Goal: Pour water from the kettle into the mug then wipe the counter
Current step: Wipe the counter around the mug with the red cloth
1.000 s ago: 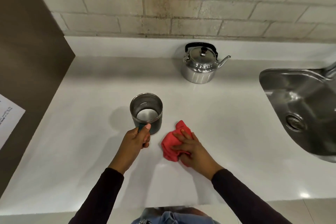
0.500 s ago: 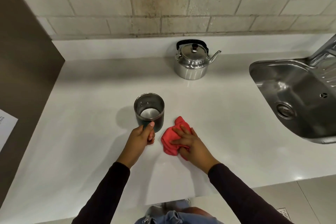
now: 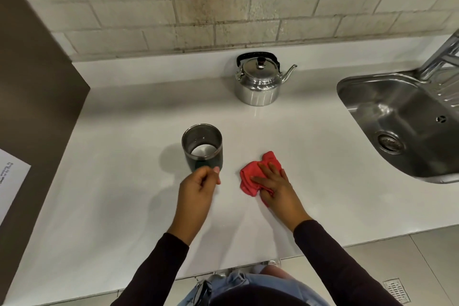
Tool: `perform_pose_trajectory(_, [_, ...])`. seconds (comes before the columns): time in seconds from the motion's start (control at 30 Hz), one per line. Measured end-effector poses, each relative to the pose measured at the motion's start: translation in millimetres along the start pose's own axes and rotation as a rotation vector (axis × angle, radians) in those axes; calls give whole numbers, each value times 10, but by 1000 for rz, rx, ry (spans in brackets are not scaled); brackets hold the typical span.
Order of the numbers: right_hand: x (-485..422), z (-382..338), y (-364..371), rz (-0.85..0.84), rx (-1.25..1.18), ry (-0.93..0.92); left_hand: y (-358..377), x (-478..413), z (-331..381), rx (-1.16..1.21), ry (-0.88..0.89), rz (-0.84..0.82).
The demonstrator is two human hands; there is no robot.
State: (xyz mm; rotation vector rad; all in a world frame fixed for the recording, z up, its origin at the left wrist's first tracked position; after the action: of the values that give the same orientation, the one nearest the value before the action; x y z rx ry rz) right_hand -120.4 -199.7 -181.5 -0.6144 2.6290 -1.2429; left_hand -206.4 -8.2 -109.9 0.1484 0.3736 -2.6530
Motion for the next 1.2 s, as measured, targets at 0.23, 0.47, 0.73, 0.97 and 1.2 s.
perform_pose_trajectory(0.23, [-269, 488, -458, 74, 21, 82, 687, -106, 150, 16, -6, -175])
perform_pose_trajectory(0.47, [-955, 1028, -977, 103, 51, 130, 1307, -326, 152, -34, -70, -173])
perform_pose_trajectory(0.73, [-2206, 1578, -1482, 127, -74, 139, 1905, -695, 142, -88, -154, -113])
perform_pose_trajectory(0.97, [-3057, 1935, -1717, 137, -191, 263, 2115, -817, 121, -98, -182, -63])
perform_pose_trajectory(1.2, [-3352, 1980, -1809, 129, -61, 275, 2023, -712, 64, -90, -186, -37])
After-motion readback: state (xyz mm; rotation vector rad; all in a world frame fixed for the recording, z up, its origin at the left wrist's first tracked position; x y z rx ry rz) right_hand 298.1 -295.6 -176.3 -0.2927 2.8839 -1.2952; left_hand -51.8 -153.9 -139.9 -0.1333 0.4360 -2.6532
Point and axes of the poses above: each hand's wrist, its own x-axis away from the middle knuckle, its own y-axis out of the palm, z = x × y, the point moved 6 cm from there along -x, towards the middle knuckle, and after that the axes turned 8 degrees about y, right-handed, at the moved point
